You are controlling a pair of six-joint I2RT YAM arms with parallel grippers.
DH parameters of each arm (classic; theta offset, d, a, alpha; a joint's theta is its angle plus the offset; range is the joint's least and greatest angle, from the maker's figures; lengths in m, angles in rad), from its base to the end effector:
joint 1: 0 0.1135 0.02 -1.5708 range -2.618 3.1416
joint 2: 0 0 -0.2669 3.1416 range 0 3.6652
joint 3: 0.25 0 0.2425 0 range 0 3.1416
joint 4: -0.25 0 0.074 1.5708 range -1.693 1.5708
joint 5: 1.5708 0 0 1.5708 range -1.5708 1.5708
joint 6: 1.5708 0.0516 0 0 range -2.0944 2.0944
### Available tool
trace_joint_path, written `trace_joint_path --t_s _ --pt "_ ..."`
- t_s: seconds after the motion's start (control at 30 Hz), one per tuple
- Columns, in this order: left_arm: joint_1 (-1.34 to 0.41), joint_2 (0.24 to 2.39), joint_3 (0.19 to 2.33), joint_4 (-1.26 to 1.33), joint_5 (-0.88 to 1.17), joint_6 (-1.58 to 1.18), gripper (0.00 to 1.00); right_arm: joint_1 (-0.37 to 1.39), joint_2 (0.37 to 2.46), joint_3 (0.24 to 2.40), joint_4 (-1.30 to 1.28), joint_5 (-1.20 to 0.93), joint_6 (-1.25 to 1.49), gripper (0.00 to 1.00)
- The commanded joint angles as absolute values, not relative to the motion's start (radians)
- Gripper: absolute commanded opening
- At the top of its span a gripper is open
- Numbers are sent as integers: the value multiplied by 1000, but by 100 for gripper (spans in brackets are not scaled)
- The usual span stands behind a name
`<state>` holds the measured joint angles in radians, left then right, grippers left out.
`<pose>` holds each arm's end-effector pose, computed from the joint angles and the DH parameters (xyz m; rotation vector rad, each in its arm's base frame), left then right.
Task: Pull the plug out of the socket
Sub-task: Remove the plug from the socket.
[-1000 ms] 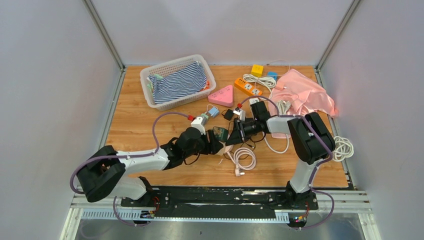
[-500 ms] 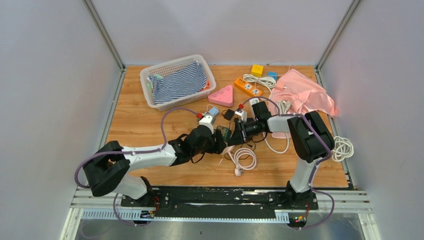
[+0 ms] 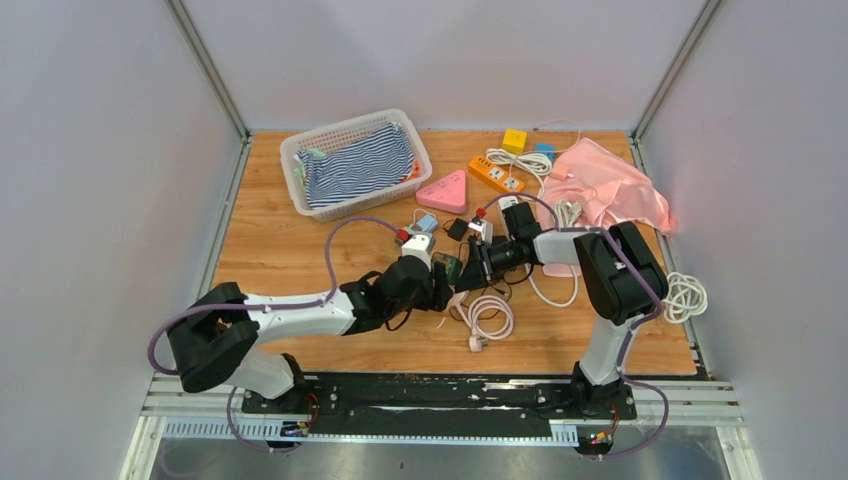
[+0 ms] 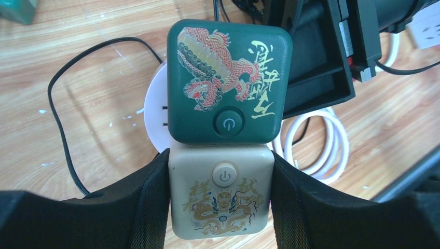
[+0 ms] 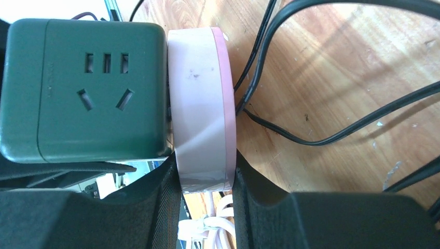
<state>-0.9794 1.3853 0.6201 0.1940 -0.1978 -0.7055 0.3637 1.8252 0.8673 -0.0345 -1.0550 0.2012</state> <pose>0.1682 -0.2323 0.1890 0.1846 2.2236 -0.7608 0.2885 0.1578 0.1309 -0.6208 2.4026 1.5707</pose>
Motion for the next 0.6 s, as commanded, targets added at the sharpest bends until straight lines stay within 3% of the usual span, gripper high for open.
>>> trace_joint_path --t_s 0.0,0.13,0.4,0.57 --pt "-1065 1414 725 95 -427 -644 0 384 1891 844 -64 -809 100 0" --pt "-1079 1416 748 47 -461 -623 0 384 1893 845 -70 -799 96 0" --pt "-931 1354 658 239 10 -718 0 387 1887 847 -77 -785 91 0" --pt "-918 1326 652 241 3 -665 0 387 1887 849 -78 -784 91 0"
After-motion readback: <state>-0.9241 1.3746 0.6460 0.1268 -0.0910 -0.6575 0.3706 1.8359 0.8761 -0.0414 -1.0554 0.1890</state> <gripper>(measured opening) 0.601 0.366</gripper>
